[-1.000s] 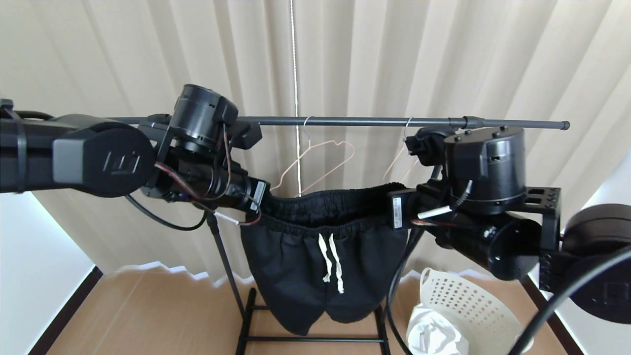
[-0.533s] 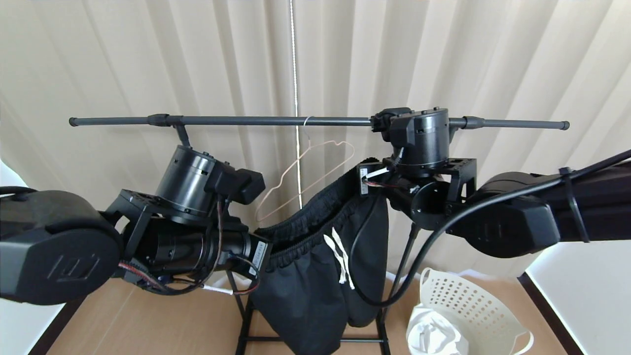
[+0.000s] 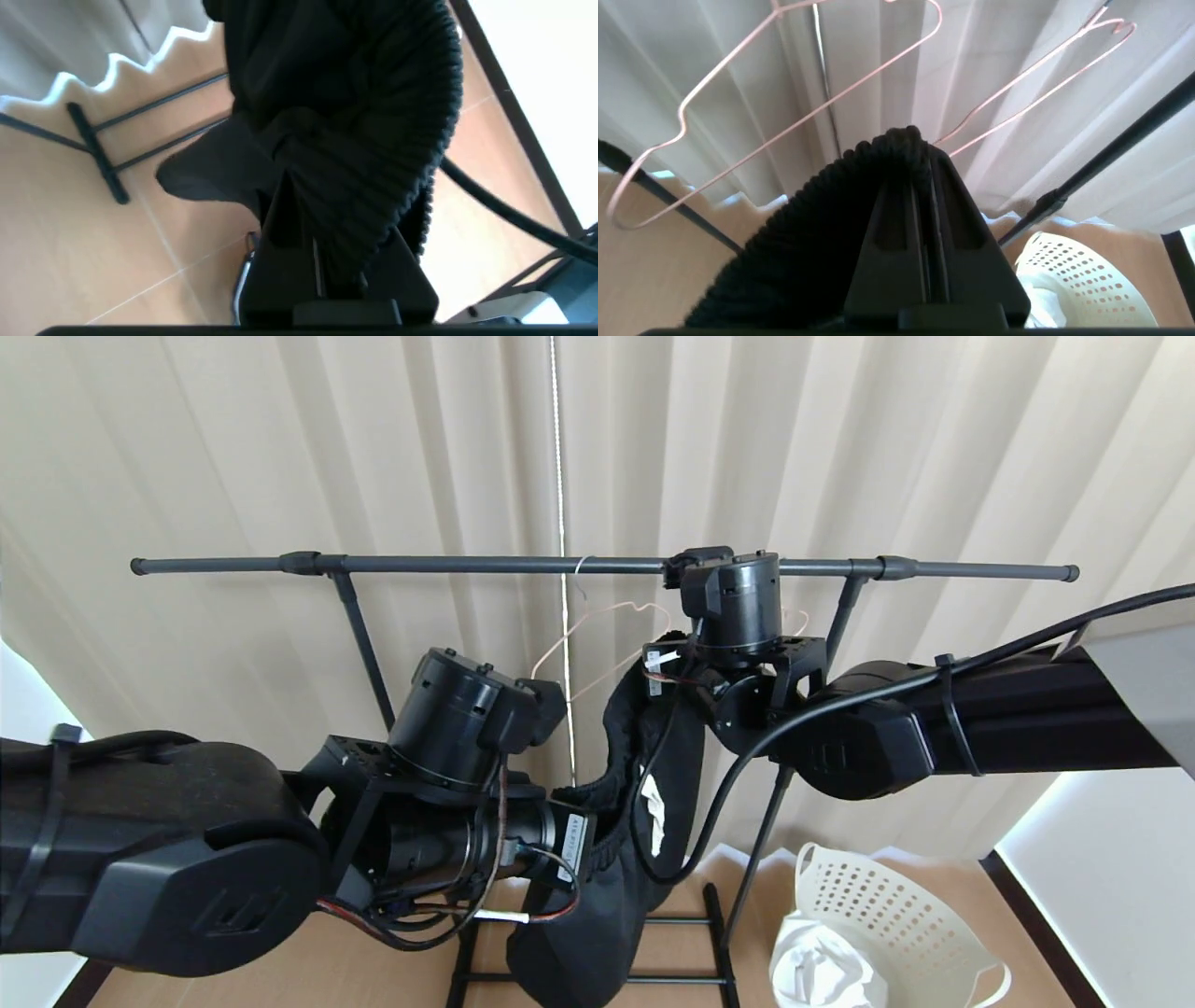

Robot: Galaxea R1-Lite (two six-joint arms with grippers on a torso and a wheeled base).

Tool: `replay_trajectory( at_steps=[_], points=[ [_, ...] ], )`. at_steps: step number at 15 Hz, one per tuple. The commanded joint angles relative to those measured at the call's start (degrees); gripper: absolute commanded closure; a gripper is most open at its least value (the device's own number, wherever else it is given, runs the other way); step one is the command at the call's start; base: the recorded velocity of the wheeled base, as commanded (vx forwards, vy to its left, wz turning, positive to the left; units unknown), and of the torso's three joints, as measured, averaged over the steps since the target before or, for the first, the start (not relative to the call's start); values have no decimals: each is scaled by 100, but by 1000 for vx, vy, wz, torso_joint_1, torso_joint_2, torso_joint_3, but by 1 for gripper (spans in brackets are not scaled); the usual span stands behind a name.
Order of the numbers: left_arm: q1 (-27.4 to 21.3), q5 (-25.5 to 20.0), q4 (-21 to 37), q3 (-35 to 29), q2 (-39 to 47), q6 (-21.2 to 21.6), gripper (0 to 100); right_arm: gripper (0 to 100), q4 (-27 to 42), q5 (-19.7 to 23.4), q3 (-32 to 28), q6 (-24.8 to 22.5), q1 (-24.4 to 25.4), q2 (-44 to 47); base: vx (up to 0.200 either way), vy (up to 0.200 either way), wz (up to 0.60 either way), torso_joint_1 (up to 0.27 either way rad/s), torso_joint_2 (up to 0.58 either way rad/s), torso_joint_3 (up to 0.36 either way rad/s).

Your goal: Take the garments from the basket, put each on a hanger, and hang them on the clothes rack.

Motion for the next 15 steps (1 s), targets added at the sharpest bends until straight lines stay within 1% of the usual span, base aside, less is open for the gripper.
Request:
replay_trajectory(
  at_steps=[1, 2, 5, 9, 10, 11, 12, 13, 14, 15],
  points=[
    [-196, 2, -136, -16, 219, -131, 100, 100, -10, 11, -130, 1, 6, 182, 0, 0, 0, 0, 0, 0],
    [-266, 2, -180, -25, 219, -193, 100, 100, -19, 11, -217, 10, 6, 279, 0, 0, 0, 0, 0, 0],
    [-345, 2, -277, -69, 246, -201, 100, 100, -28, 19, -490, 36, -3, 490, 0, 0, 0, 0, 0, 0],
    [-310, 37, -277, -122, 228, -210, 100, 100, -19, 11, -472, 124, 6, 463, 0, 0, 0, 0, 0, 0],
    [-275, 81, -268, -86, 219, -210, 100, 100, -19, 11, -402, 133, -3, 411, 0, 0, 0, 0, 0, 0],
    [-161, 222, -277, -16, 202, -201, 100, 100, -19, 2, -279, 133, -3, 270, 0, 0, 0, 0, 0, 0],
    [68, 407, -268, 37, 140, -149, 100, 100, -10, 2, 29, 115, -12, -152, 0, 0, 0, 0, 0, 0],
    [226, 407, -268, 1, 140, -43, 100, 100, -10, 2, 187, 115, -30, -319, 0, 0, 0, 0, 0, 0],
    [472, 433, -277, -139, 175, 221, 100, 100, -10, -16, 477, 115, -100, -574, 0, 0, 0, 0, 0, 0],
    [639, 433, -277, -324, 228, 282, 100, 100, -19, -51, 802, 124, -153, -811, 0, 0, 0, 0, 0, 0]
  ],
)
